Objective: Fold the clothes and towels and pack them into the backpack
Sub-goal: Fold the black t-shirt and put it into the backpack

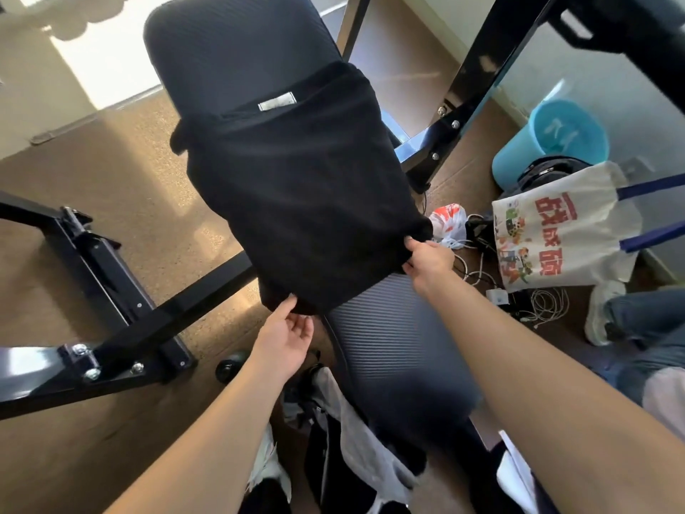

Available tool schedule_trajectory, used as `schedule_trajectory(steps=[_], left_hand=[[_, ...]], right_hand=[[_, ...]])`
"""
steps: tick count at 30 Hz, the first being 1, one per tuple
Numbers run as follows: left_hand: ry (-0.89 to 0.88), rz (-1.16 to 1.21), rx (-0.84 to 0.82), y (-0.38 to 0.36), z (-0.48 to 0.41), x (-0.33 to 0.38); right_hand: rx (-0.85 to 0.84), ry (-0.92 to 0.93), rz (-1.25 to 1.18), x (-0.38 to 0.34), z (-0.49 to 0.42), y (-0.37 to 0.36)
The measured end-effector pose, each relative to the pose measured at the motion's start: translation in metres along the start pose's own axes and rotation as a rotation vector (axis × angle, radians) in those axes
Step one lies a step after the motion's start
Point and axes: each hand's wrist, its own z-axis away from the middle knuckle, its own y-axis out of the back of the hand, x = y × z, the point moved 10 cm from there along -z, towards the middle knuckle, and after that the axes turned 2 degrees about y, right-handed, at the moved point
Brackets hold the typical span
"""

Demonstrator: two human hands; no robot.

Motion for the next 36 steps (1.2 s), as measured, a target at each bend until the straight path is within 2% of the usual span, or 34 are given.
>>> schedule_trajectory(steps=[8, 15, 17, 20, 23, 24, 25, 28, 29, 30, 32, 34, 36], left_hand=[[0.067, -0.133, 0.11, 0.065, 0.022, -0.059], [-0.008, -0.41, 0.175, 0.108, 0.024, -0.118], [-0.037, -0.516, 0.218, 0.118, 0.026, -0.131], [-0.086, -0.677, 0.24, 0.121, 0.033, -0.148], [-0.136, -0.837, 0.212, 0.116, 0.039, -0.16], [-0.149, -0.869, 0.193, 0.113, 0.04, -0.163], [-0.161, -0.892, 0.171, 0.109, 0.042, -0.168], [-0.192, -0.98, 0.121, 0.103, 0.047, -0.18], [-0.186, -0.999, 0.098, 0.103, 0.048, -0.186], [-0.174, -1.036, 0.081, 0.106, 0.048, -0.191], [-0.153, -1.122, 0.104, 0.115, 0.049, -0.193], [-0.231, -1.165, 0.264, 0.125, 0.051, -0.169], [-0.414, -1.136, 0.433, 0.119, 0.059, -0.125]], right_hand=[[0.103, -0.109, 0.072, 0.082, 0.018, 0.093], [0.178, -0.205, 0.152, 0.154, 0.017, 0.192], [0.19, -0.228, 0.237, 0.175, 0.012, 0.214], [0.131, -0.254, 0.495, 0.202, 0.005, 0.238], [0.122, -0.051, 0.741, 0.19, 0.029, 0.242], [0.095, -0.044, 0.701, 0.193, 0.048, 0.238], [0.037, -0.114, 0.577, 0.207, 0.068, 0.232], [-0.27, -0.676, 0.096, 0.27, 0.154, 0.19], [-0.373, -0.774, -0.03, 0.279, 0.175, 0.174], [-0.41, -0.804, -0.144, 0.286, 0.186, 0.163], [-0.351, -0.781, -0.33, 0.29, 0.185, 0.155], [-0.261, -0.752, -0.392, 0.295, 0.178, 0.157], [-0.248, -0.747, -0.389, 0.299, 0.175, 0.16]])
